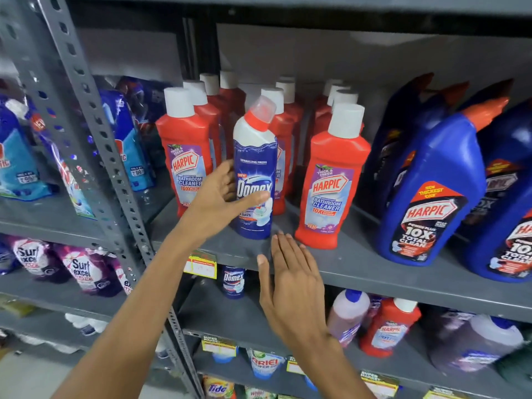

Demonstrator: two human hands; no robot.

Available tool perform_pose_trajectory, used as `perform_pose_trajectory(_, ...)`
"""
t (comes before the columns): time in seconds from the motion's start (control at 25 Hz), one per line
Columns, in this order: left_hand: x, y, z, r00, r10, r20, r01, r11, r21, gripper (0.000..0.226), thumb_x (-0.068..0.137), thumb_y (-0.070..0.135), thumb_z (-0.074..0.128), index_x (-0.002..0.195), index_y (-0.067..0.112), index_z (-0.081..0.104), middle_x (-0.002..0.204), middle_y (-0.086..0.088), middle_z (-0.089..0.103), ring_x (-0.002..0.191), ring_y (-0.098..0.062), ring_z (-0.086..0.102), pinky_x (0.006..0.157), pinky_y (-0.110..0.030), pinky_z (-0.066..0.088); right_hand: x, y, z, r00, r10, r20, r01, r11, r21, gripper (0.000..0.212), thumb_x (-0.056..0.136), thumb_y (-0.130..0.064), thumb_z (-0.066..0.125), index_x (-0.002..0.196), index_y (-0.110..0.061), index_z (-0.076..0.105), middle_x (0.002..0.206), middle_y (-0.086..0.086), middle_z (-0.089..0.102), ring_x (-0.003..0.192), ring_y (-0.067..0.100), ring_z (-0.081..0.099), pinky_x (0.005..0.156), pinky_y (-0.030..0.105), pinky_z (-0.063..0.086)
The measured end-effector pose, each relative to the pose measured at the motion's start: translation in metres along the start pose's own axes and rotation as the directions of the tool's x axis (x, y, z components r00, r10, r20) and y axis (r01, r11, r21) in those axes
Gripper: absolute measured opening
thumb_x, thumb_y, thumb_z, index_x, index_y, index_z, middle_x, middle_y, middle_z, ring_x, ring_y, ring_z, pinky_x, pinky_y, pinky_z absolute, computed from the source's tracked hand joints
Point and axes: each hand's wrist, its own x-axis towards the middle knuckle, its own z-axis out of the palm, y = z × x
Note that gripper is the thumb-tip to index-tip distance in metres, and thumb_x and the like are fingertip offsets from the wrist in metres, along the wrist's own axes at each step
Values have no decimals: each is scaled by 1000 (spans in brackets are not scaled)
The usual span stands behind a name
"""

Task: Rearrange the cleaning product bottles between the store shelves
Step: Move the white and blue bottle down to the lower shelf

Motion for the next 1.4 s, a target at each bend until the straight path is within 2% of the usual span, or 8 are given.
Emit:
perform_pose_trajectory(0.08,3,1,-2,1000,5,7,-5,1000,-26,65,79,16,93,135,22,60,109,26,83,107,1,79,84,-14,64,0,-1,6,998,6,-68,-8,1000,-30,53,111,-40,49,149,-6,63,154,9,66,146,23,61,126,41,46)
perform_pose_trajectory(0.2,-15,8,-10,996,66,-55,-71,994,-83,67,76,3,93,135,14,63,116,16,84,111,-11,80,95,-26,66,0,1,11,992,-4,-129,-2,999,-46,51,110,-39,51,146,-6,66,151,8,69,143,23,65,124,39,48)
perform_pose_trajectory(0.32,-63,20,-33,982,160,-99,-176,967,-183,72,70,14,100,134,19,67,126,5,83,114,-15,80,97,-32,66,1,7,12,990,-43,-131,36,998,-59,49,110,-39,52,146,-8,67,151,8,69,143,21,64,125,35,45)
perform_pose_trajectory(0.4,-105,17,-50,983,180,-30,-182,971,-154,68,68,19,101,128,25,69,117,17,84,104,-1,81,90,-22,66,1,11,12,991,-74,-116,69,996,-49,49,111,-38,52,146,-6,66,153,9,67,145,23,63,126,35,45)
perform_pose_trajectory(0.6,-184,-65,-56,982,-141,127,151,986,-70,75,62,35,106,128,27,73,123,3,84,109,-7,79,94,-20,63,7,14,13,991,-125,-49,123,992,-35,51,114,-37,47,151,-6,60,158,11,62,148,24,60,127,39,45)
perform_pose_trajectory(0.8,-189,-161,-27,937,-326,124,318,945,79,84,60,25,103,133,37,64,126,16,81,115,-11,75,97,-20,61,7,14,15,988,-112,-105,108,993,-47,50,114,-38,45,148,-8,64,154,9,66,145,22,62,127,36,44)
perform_pose_trajectory(1.04,-143,-231,-2,882,-468,50,457,878,145,77,68,-14,95,137,-4,61,128,-28,76,122,-46,72,108,-50,58,10,7,22,976,-59,-208,53,998,-36,45,112,-37,51,138,-9,73,144,8,74,138,21,68,120,34,48)
perform_pose_trajectory(1.4,-122,-254,-9,826,-558,76,543,825,154,70,76,-10,92,138,-6,61,132,-27,75,123,-42,72,111,-54,56,10,8,23,976,-67,-208,59,997,-44,46,112,-39,50,139,-10,72,144,7,74,140,20,67,121,34,47)
